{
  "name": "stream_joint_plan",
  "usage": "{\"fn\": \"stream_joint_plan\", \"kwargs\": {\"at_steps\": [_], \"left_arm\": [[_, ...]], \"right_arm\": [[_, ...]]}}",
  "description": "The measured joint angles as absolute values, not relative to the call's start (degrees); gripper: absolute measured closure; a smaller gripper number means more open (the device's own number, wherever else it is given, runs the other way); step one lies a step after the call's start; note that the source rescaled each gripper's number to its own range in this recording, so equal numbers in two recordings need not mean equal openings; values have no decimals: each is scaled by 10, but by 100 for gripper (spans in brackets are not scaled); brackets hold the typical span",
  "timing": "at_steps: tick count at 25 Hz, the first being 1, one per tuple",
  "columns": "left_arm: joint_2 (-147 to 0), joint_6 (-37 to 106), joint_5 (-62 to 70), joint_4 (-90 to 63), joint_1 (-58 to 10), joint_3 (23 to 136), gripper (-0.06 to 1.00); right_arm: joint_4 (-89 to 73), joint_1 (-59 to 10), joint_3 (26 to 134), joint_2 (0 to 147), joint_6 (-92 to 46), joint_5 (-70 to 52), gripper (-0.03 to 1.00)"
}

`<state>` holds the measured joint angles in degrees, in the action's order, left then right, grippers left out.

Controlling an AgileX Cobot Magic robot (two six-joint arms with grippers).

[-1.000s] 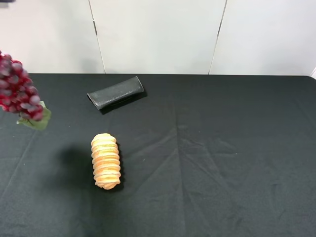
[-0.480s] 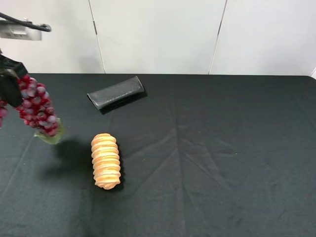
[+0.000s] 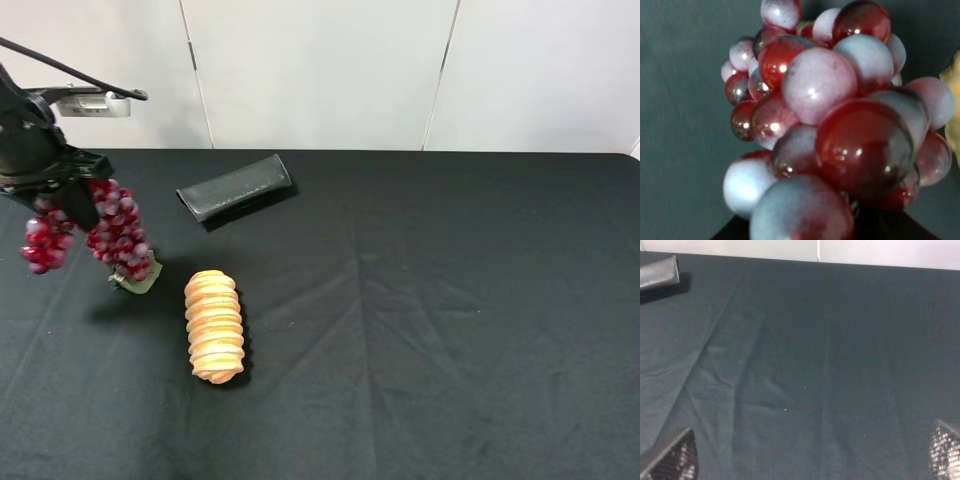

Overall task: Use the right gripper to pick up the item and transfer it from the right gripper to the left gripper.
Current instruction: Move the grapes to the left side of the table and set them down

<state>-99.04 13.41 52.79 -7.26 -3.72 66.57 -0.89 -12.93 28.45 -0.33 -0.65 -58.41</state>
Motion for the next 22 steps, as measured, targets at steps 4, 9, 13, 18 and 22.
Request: {"fn": "stream_joint_plan", "kwargs": {"at_steps": [4, 9, 13, 18, 22], "left_arm": [[-998, 134, 482, -97, -37, 663, 94], [-998, 136, 451, -102, -37, 663, 94], [-998, 136, 450, -102, -37, 661, 94], [-998, 142, 450, -102, -37, 635, 38], [-998, 142, 454, -101, -37, 617, 1]], "right_arm": [[-9, -129, 284, -3, -7, -584, -3], [-9, -129, 284, -3, -7, -584, -3], [-9, -129, 284, -3, -7, -584, -3], [-9, -129, 284, -3, -7, -584, -3], [-9, -129, 284, -3, -7, -584, -3]]}}
